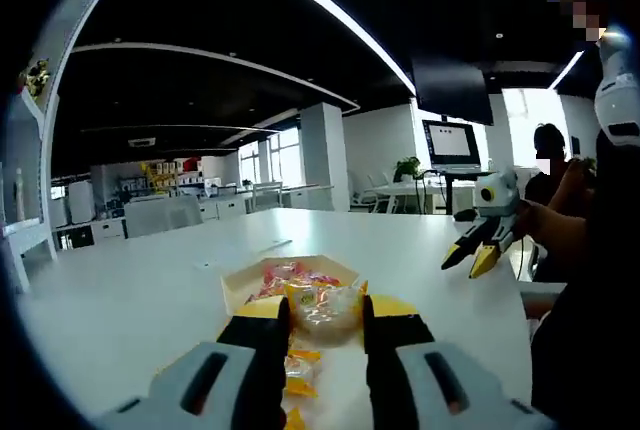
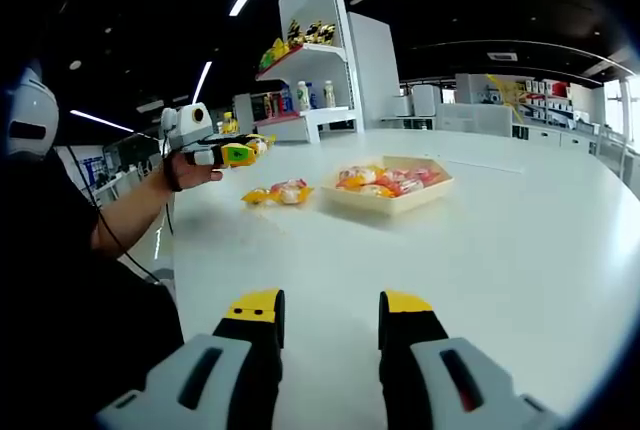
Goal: Pick up the marshmallows scattered on the table and place them into the bowl on the table
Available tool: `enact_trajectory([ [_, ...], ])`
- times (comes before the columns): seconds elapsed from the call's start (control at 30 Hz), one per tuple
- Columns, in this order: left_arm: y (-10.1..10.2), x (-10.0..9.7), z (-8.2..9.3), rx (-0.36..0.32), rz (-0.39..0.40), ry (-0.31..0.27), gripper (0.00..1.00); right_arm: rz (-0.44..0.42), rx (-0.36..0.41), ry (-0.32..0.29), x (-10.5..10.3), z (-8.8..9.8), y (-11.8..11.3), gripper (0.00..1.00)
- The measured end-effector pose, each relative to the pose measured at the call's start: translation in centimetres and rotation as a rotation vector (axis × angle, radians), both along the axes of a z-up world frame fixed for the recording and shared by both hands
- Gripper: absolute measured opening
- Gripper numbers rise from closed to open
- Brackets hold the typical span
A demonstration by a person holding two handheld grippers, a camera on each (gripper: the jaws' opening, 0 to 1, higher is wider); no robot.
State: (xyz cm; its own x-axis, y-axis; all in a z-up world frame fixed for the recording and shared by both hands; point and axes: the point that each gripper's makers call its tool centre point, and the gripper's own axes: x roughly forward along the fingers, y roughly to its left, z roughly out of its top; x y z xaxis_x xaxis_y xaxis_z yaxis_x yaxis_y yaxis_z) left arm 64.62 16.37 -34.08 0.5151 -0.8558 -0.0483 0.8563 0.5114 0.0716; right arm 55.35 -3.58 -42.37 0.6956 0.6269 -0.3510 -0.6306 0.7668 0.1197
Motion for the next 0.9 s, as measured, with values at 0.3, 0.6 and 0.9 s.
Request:
enact_trajectory([
  [0.3,-0.4,1.4,1.1,-0.032,0.008,-0.014,0.30,0.002,0.001,0.002,0.0,-0.2,0.2,0.37],
  [0.6,-1.8,3.6,2.6,-0.038,0.018,-0.025,0.30,0.006,-0.002,-0.002,-0.1,-0.2,0.3,0.37],
  [0.9,-3.1,5.4,3.1,-0.028,0.010,-0.025,0.30,0.010,-0.001,-0.001,-0.2,-0.2,0.5,0.37],
])
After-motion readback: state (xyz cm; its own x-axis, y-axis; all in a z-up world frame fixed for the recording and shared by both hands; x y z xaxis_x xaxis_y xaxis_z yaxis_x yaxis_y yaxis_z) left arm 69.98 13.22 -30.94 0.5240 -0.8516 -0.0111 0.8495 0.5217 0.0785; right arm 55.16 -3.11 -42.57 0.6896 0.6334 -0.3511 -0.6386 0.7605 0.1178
